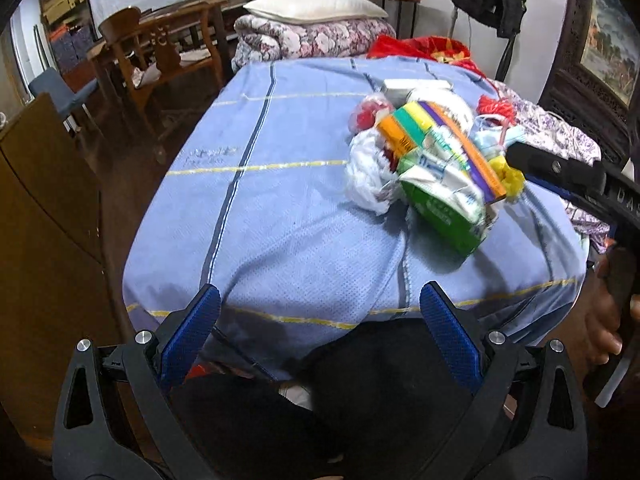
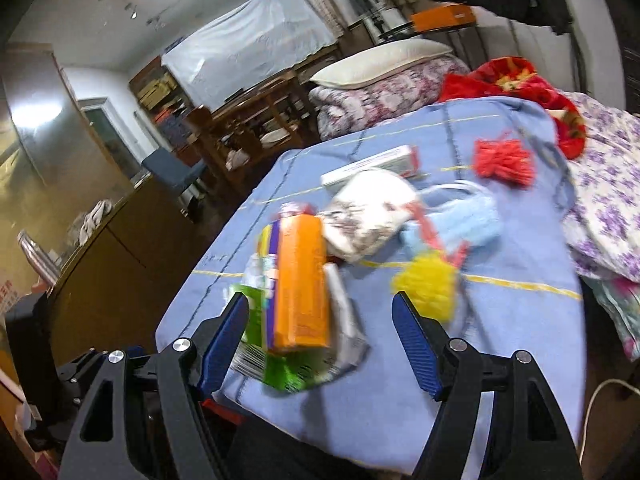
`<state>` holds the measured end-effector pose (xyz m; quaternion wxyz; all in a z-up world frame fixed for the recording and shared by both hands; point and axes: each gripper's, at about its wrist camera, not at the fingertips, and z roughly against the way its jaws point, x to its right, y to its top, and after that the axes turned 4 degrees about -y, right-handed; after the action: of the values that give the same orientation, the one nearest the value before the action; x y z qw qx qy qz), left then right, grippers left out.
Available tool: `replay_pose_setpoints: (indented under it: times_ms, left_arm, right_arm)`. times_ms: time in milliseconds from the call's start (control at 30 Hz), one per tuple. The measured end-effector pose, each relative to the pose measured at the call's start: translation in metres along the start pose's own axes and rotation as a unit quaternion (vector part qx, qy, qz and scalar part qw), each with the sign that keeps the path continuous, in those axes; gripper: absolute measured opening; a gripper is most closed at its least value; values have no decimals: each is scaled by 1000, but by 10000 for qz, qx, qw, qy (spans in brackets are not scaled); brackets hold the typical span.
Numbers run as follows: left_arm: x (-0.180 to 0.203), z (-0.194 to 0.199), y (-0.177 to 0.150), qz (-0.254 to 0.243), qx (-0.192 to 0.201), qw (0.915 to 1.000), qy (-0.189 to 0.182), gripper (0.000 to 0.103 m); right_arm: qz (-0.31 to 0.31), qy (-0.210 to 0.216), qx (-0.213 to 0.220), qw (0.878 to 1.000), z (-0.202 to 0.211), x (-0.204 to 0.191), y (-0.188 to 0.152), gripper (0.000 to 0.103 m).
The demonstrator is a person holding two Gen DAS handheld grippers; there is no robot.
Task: Collect trash
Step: 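Grasp the orange-and-purple box with the right tool and lift it, then grasp the green-and-white milk carton with the left tool while the right tool holds the box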
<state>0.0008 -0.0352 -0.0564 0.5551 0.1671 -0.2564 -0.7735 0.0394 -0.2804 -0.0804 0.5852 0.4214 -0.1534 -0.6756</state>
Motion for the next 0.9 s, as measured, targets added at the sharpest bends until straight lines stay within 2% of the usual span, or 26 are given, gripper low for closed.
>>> replay_pose_setpoints:
  times_ms: [233, 400, 467, 567, 833, 900]
  left_arm:
    - [-21, -13, -5, 258, -212, 9994, -71, 96]
    - [-25, -19, -4, 307, -270, 9989, -211, 96]
    - [-22, -21, -3, 260, -297, 9989, -259, 96]
    - [-15, -23, -3, 151, -318, 9988, -330, 96]
    - [5, -30, -1, -41, -395, 9977, -545, 96]
    - [11, -31, 4, -22, -400, 9968, -693, 96]
  right_arm:
    - [311, -78, -79, 9995, -32, -27, 17, 58]
    - [526, -287, -232, 9979, -52, -38, 27, 59]
    - [658, -417, -250, 9967, -58, -42, 27, 57]
    - [686, -483, -273, 9961, -64, -40, 26, 45]
    - [403, -7, 251, 9989, -34, -29, 35, 43]
    - [300, 7, 374, 9988, -25, -22, 40, 43]
